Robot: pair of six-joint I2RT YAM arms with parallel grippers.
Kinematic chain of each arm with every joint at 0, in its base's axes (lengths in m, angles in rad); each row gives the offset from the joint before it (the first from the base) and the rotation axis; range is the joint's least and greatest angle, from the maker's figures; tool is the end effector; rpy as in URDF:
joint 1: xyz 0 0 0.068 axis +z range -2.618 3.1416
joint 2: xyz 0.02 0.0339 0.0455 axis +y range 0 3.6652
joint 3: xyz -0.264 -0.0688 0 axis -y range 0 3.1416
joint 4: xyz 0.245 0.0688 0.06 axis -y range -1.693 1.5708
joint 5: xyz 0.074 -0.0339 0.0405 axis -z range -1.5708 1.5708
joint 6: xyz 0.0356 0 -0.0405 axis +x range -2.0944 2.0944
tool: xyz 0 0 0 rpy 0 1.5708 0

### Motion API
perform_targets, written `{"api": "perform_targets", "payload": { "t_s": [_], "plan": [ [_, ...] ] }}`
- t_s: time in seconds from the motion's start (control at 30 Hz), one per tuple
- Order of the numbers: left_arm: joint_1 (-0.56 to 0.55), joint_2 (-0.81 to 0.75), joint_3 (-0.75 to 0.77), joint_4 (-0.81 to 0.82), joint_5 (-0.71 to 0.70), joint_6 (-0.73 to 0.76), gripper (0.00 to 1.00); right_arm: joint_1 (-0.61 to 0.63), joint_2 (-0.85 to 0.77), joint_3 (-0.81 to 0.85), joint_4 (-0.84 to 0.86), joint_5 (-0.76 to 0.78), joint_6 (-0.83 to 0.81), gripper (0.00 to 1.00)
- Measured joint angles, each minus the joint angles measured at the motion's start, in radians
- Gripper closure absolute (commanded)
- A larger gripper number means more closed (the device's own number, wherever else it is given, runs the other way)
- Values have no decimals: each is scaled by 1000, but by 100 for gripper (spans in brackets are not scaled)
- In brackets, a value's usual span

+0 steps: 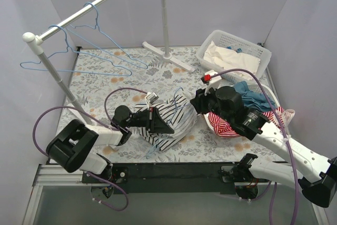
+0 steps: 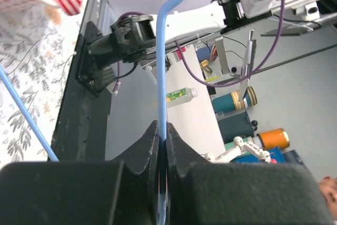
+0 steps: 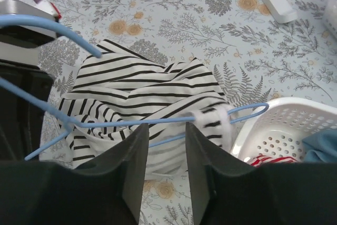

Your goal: Place the tank top on the hanger

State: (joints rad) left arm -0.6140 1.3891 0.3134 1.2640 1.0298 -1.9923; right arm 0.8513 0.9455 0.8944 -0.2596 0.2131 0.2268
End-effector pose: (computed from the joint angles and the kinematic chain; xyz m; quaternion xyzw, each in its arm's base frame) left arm 0.1722 -0.1587 0.2034 0.0600 -0.6695 0.7297 0.1254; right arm 0.1485 0.1581 0.3417 -0.1872 0.7838 0.2270 0.5469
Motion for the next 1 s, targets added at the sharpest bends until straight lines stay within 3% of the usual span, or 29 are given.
{"api": "perform_targets", "payload": {
  "t_s": [0.17, 0.3, 0.53, 0.63, 0.73, 0.77, 0.8, 0.87, 0.93, 1.0],
  "plan": [
    [-10, 97, 24, 24, 0, -6, 100, 0, -76, -21, 28, -46, -48, 39],
    [-18, 103, 50, 32, 0, -10, 100, 0, -116, -42, 96, -153, -83, 38],
    [-44, 102, 92, 42, -1, -13, 100, 1, -32, -63, 218, -328, -108, 39],
    [-55, 102, 108, 46, -1, -14, 100, 2, 24, -66, 253, -348, -110, 45],
    [-64, 102, 124, 46, -1, -14, 100, 6, 61, -66, 270, -343, -110, 67],
    [-65, 102, 127, 45, -3, -15, 100, 8, 65, -66, 275, -339, -113, 82],
    [-66, 102, 128, 40, -7, -16, 100, 10, 65, -66, 282, -328, -108, 89],
    [-66, 98, 129, 25, -13, -21, 90, 21, 60, -68, 292, -301, -119, 99],
    [-67, 78, 134, -22, -22, -20, 78, 26, 50, -77, 291, -274, -127, 99],
    [-67, 46, 142, -95, -37, 7, 59, 34, 40, -86, 294, -233, -127, 99]
  ]
}}
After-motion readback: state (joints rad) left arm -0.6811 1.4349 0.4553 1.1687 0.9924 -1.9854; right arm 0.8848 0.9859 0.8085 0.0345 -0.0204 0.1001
